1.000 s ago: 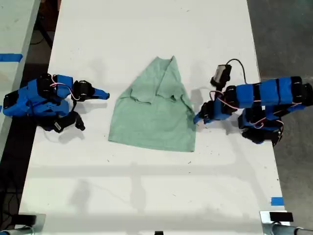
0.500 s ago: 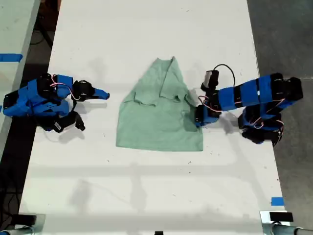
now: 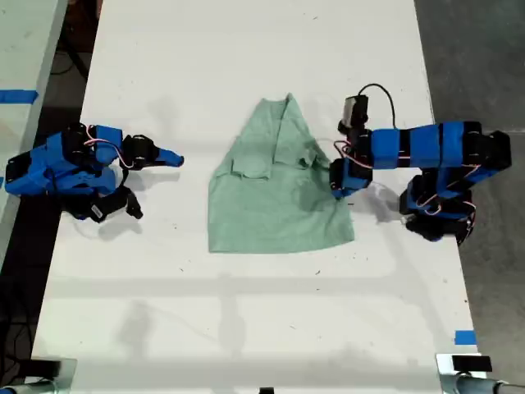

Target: Fold t shirt

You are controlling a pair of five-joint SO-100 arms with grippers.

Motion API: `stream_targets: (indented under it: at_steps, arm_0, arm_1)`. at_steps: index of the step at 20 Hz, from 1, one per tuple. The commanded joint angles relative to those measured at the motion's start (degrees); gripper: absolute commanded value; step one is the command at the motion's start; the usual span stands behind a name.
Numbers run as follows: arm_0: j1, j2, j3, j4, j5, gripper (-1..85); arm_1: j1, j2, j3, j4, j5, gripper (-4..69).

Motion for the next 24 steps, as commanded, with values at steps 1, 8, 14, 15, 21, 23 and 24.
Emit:
stream_targets:
  at_steps: [1,8,14,15,21,23,24]
  arm_0:
    - [0.5,0.5,-0.6,-0.8,0.4,0.0]
    - [0.5,0.5,-0.6,-0.8,0.4,0.0]
    - [0.6,0.5,-0.6,-0.8,0.5,0.0]
    - [0.6,0.5,-0.6,-0.8,0.5,0.0]
    - [0.6,0.5,-0.7,-0.6,0.4,0.0]
    - [0.5,0.5,-0.7,-0.6,0.4,0.0]
    - [0.5,0.5,-0.7,-0.5,0.4,0.0]
  arm_1:
    - [-0.5,2.6,-7.4,-1.9,-5.7,-1.6]
    - [-0.5,-4.9,-13.4,-13.7,-14.1,-1.7]
    - [-3.0,-25.7,-33.3,-12.3,-15.9,-1.7]
    - [-3.3,-29.5,-37.5,-11.2,-16.0,-1.8]
    - [-4.4,-39.0,-50.9,-5.8,-16.3,19.6]
    - [-4.1,-37.0,-50.9,-3.4,-16.3,20.4]
    - [-3.8,-35.6,-50.9,-1.9,-16.4,20.8]
